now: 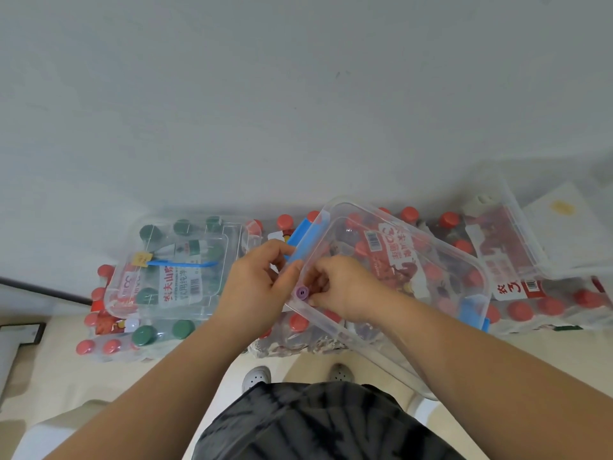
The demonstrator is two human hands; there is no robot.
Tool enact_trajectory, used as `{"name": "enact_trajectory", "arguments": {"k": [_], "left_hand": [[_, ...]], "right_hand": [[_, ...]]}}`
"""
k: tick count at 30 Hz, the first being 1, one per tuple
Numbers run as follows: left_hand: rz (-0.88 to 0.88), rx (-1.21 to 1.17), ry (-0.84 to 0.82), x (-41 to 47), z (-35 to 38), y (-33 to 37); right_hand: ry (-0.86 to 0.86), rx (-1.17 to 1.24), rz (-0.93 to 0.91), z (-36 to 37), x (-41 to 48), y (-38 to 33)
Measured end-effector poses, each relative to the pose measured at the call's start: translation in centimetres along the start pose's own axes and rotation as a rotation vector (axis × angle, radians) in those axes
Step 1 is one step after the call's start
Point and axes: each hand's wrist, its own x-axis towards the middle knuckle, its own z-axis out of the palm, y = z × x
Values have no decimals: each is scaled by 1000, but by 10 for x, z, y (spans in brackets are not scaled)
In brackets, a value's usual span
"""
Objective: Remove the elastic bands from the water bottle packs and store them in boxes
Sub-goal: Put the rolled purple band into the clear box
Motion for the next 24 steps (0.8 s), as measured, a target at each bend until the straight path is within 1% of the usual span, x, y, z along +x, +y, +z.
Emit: {"name": "enact_trajectory", "arguments": {"k": [6,10,16,19,24], "left_hand": [[0,-20,13,0,0,-3],[-1,-3,27,1,-2,-4],[9,67,32,3,-5,-4],[8,98,35,2,-5,-1],[-37,106,64,-1,-6,2]], "right_hand": [[-53,-49,28,-8,-3,-1],[-22,-43,67,-9,-5,-3],[-28,-53,109,-9,-6,-5],[-20,-55,112,-11,-6,-6],[41,-106,87,-16,-7,-6]]}}
